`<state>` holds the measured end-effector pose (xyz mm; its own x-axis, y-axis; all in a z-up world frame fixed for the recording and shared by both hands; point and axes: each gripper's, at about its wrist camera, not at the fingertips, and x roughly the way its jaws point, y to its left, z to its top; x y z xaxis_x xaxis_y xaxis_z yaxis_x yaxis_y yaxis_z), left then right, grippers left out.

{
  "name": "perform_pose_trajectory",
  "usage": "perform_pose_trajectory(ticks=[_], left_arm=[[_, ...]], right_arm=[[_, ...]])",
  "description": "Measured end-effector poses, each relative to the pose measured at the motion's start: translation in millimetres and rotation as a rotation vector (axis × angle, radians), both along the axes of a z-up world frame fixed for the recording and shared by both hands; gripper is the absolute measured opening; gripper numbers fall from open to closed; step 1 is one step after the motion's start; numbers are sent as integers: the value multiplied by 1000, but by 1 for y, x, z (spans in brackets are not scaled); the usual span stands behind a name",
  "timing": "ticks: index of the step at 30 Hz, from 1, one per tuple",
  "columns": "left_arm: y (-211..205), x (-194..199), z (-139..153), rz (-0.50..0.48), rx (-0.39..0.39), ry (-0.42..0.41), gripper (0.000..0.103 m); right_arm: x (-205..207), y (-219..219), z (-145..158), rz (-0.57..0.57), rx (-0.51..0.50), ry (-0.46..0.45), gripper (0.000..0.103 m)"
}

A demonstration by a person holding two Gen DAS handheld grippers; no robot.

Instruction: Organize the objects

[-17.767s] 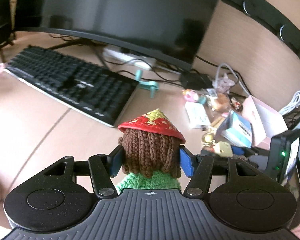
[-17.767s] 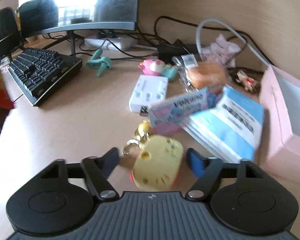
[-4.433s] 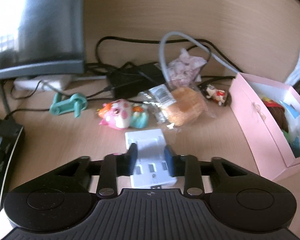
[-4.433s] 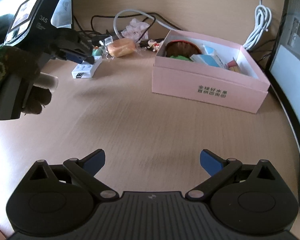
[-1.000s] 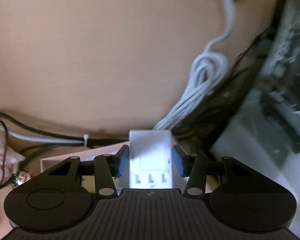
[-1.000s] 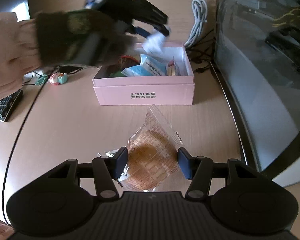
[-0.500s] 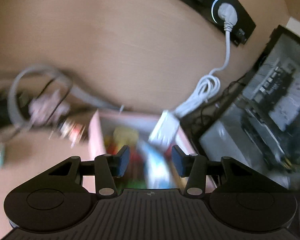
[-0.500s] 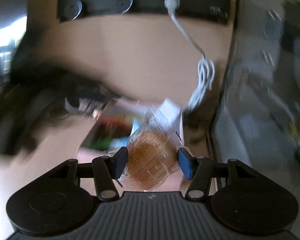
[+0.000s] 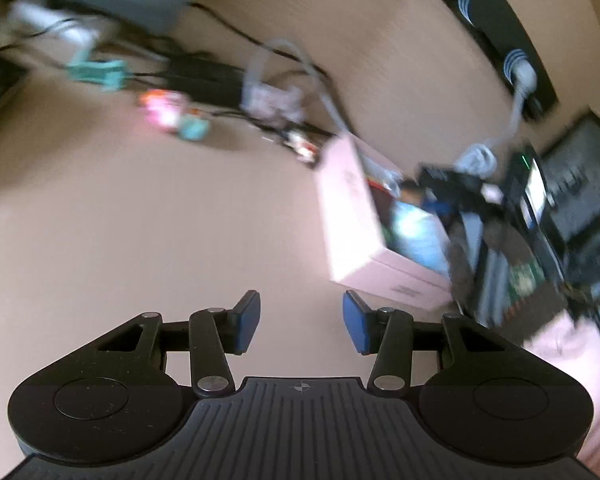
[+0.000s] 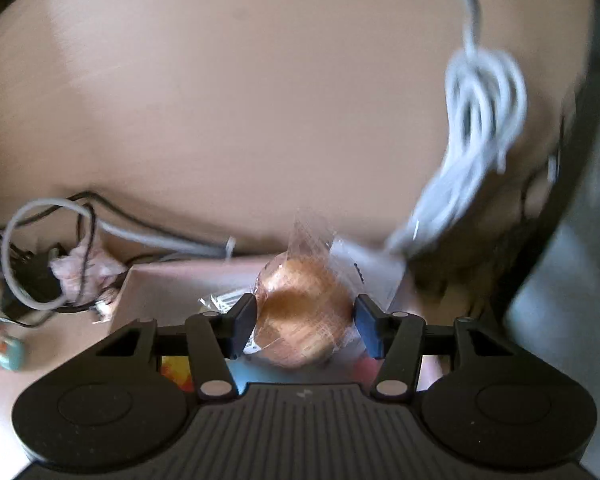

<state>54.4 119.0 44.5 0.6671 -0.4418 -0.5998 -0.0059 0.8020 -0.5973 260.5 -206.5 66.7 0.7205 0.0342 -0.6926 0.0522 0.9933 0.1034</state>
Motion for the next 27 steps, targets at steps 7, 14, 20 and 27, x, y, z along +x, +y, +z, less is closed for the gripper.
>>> perform_pose_trajectory(ticks=[7,14,20,27], left_arm=[[27,-9,-3,75,19,12,50],[25,-4,6,94,195,-44,50],[36,4,18,163,220,-77,50],[65,-8,21,197,226,-74,50]], right_arm=[[-60,-17,6,-90,115,-63,83],[-114,-8,32,0,7,-106,83],[-130,36,50,117,-26,-147,84],[-89,136,52,262,-138,-239,52]])
